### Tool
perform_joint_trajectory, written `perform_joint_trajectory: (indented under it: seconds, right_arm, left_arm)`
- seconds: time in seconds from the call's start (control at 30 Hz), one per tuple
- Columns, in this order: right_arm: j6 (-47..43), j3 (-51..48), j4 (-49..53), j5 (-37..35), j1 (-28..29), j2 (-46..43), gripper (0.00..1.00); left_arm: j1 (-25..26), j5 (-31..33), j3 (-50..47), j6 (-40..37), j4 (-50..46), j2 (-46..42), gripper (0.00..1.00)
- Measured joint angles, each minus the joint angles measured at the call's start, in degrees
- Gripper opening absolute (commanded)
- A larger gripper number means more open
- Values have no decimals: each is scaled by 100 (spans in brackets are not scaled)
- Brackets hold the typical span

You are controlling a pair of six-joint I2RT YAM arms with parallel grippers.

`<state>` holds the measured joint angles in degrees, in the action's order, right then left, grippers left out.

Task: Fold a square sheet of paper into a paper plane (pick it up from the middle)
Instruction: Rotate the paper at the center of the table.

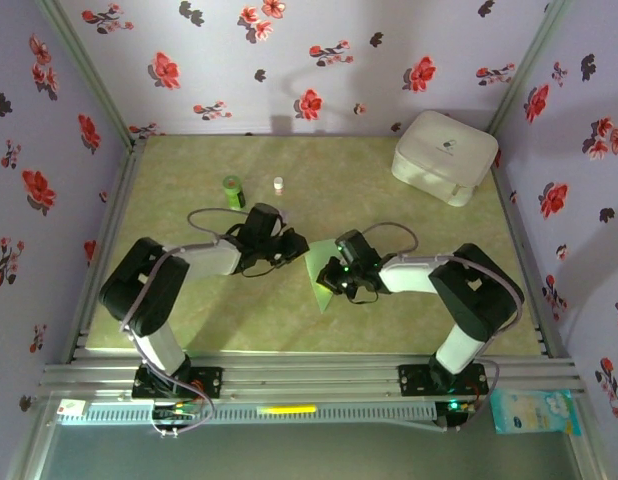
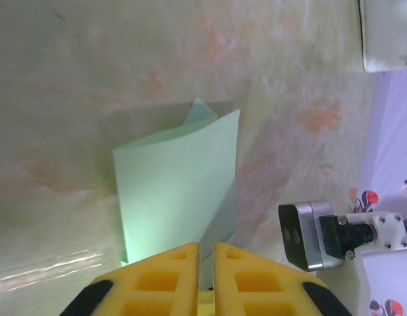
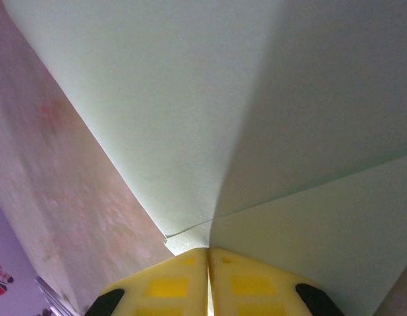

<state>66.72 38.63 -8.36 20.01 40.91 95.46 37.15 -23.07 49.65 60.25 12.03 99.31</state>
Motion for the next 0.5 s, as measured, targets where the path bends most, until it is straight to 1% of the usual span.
perform_joint_trajectory:
  seconds: [0.17, 0.33, 0.5]
  right_arm:
    - [476, -326, -627, -90, 33, -55, 10]
    - [752, -463, -970, -144, 48, -59, 10]
    - [837, -529, -1163, -210, 74, -70, 15]
  left_arm:
    - [186, -210, 170, 166, 173, 387, 12]
    - [234, -254, 186, 247, 170, 590, 11]
    - [240, -245, 245, 240, 94, 745, 9]
